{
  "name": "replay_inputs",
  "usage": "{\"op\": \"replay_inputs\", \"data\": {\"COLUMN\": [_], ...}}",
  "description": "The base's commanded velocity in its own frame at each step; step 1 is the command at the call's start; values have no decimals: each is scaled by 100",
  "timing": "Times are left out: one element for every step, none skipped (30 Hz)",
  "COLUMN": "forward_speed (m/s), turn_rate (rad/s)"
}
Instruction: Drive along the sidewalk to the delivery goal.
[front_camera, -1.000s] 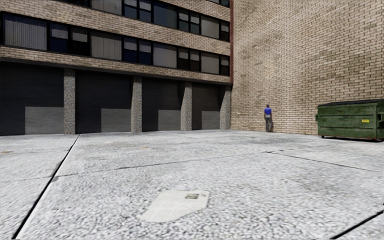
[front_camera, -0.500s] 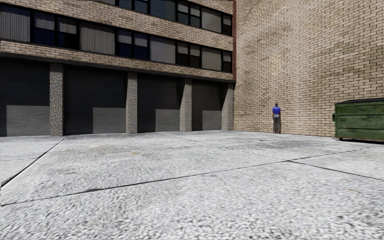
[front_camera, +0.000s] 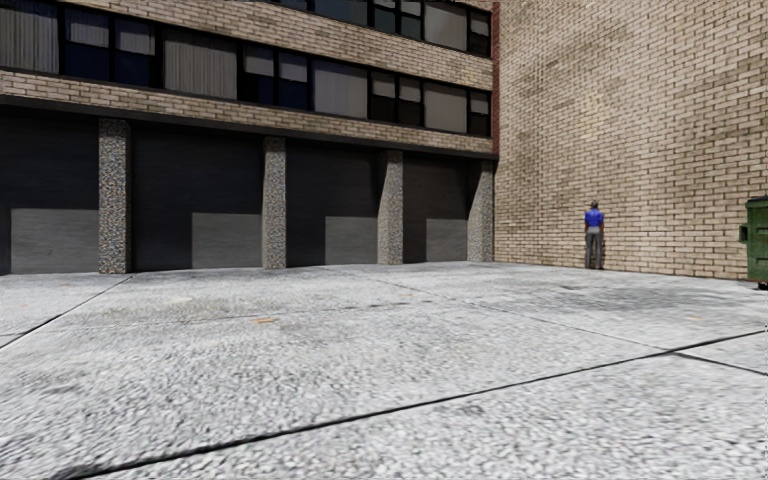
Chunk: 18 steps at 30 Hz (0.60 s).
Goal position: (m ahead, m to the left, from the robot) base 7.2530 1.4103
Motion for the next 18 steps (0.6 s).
{"op": "replay_inputs", "data": {"forward_speed": [175, 175, 175, 175, 175, 175, 175, 175, 175, 175, 175, 175, 175, 175, 175, 175, 175, 175], "turn_rate": [33, 33, 33, 33, 33, 33, 33, 33, 33, 33, 33, 33, 33, 33, 33, 33, 33, 33]}}
